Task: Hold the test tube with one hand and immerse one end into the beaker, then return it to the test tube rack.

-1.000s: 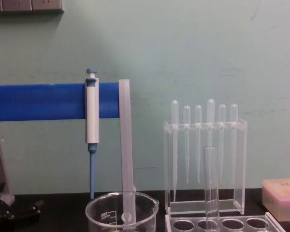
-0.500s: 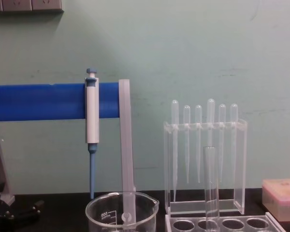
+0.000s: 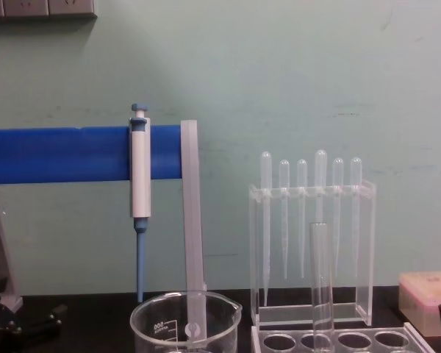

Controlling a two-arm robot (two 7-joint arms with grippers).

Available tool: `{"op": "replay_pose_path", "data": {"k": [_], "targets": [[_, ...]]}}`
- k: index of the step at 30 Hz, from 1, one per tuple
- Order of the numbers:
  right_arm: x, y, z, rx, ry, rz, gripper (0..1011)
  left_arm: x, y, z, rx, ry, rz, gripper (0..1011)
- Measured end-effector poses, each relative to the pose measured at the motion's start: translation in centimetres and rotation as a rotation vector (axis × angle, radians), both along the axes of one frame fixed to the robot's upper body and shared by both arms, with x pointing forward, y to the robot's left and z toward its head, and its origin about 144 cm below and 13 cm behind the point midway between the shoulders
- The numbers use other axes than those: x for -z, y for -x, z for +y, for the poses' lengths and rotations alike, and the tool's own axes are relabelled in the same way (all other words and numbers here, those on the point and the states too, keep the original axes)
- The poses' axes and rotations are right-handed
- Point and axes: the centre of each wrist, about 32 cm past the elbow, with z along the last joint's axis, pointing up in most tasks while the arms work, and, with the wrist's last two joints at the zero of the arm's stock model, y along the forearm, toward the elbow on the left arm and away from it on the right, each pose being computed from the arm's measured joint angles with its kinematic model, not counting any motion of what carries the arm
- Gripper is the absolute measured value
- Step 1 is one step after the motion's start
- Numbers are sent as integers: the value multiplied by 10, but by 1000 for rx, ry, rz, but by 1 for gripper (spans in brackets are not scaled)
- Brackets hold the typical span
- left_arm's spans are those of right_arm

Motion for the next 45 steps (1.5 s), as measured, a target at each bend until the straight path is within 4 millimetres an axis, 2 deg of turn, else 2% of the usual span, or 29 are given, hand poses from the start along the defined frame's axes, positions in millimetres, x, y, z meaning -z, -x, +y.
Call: {"op": "replay_pose_path", "data": {"k": [14, 45], "targets": [[2, -8, 11, 35, 121, -13, 1003, 0, 0, 0, 0, 0, 0, 1000], [2, -7, 10, 29, 106, -8, 1003, 0, 0, 0, 0, 0, 0, 1000]]}}
